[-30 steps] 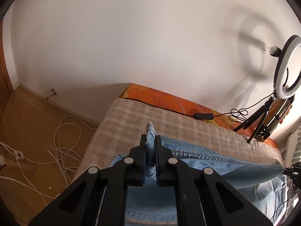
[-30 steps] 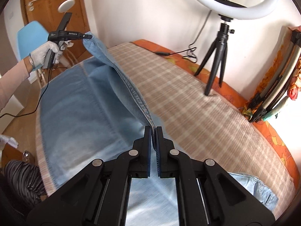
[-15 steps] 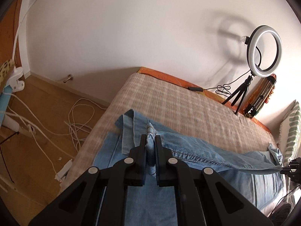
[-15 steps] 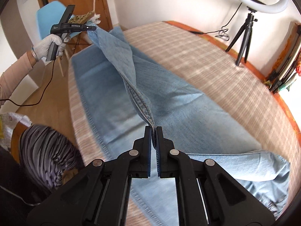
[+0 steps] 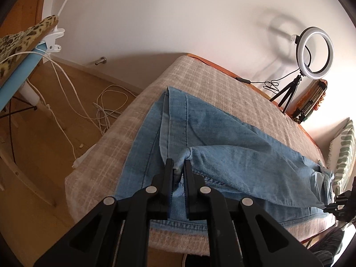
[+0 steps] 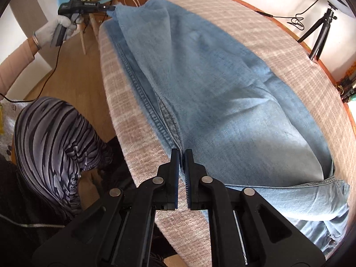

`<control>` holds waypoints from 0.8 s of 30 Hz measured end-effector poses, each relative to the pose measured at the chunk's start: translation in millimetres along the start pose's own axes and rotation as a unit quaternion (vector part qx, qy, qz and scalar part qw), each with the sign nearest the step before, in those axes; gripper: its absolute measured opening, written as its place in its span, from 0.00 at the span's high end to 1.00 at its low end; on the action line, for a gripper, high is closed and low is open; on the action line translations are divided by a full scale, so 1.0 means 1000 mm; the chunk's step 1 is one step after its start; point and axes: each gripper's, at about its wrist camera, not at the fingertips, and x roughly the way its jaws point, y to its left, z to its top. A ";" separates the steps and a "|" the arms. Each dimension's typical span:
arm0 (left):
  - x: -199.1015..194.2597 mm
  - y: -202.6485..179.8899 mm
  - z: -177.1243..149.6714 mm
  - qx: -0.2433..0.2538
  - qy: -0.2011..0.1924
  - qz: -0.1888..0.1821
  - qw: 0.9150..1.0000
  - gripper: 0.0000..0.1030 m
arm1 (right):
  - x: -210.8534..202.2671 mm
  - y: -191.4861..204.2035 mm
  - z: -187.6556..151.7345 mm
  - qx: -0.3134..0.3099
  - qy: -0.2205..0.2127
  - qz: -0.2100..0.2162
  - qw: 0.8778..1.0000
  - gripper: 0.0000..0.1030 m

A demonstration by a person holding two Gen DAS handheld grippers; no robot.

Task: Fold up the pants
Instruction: 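Lift the hems with both tools and fold them toward the waistband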

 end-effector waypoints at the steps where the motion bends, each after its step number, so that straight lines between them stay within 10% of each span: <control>1: -0.002 0.002 -0.001 -0.003 0.004 0.006 1.000 0.90 | -0.001 0.001 0.001 -0.001 0.003 0.001 1.000 0.87; 15: -0.038 -0.003 -0.034 -0.035 0.048 0.027 0.998 0.86 | -0.012 0.017 0.059 -0.023 -0.058 0.013 0.998 0.64; 24: -0.014 0.003 -0.043 -0.194 0.064 -0.040 0.978 0.86 | -0.003 0.035 0.115 -0.049 -0.102 0.034 0.993 0.63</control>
